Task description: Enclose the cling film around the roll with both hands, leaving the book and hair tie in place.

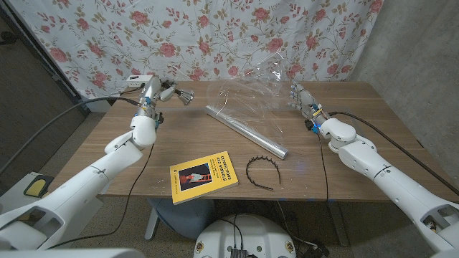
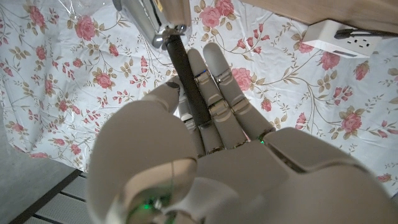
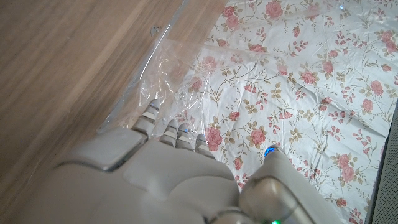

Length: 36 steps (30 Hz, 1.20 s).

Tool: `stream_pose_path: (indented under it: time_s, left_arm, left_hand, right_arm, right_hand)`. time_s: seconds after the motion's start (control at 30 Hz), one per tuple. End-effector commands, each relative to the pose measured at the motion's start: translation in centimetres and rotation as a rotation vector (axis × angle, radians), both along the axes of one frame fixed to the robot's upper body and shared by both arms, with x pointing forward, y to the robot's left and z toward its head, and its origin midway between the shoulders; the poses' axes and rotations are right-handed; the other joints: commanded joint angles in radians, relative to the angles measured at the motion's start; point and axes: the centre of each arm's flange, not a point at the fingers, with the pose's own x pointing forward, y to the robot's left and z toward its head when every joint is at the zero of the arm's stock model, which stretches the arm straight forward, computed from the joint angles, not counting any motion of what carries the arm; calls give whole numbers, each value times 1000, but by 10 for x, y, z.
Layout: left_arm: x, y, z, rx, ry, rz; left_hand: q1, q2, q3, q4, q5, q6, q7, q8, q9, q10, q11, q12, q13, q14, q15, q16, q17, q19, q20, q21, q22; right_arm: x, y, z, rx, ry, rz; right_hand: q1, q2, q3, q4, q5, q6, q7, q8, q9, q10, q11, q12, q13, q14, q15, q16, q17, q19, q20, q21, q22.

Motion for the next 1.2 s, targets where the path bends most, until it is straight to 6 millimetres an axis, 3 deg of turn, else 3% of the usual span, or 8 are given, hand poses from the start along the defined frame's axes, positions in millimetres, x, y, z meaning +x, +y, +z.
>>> stream_pose_path:
  time_s: [0.03, 1.2]
  left_arm:
    - [-2, 5, -2, -214, -1, -217]
    - [15, 29, -18, -630, 137, -735]
  left_hand:
    - [7, -6, -1, 5, 11, 7, -6, -2, 2, -4, -3, -8, -3, -8, -1, -4, 0, -2, 2, 5, -3]
    - [21, -4, -1, 7, 21, 22, 11, -8, -5, 7, 15, -23, -10, -1, -4, -6, 3, 8, 2, 22, -38]
  right_arm:
    - [1, -3, 1, 1, 1, -5]
    - [0, -4, -1, 1, 3, -12]
  right_hand:
    - [0, 8, 1, 0, -3, 8, 0, 5, 2, 2, -1, 6, 1, -5, 4, -3, 3, 1, 5, 7, 1]
    - [0, 11, 1, -3, -3, 6, 1, 3, 2, 0, -1, 6, 2, -6, 3, -4, 2, -2, 6, 5, 1]
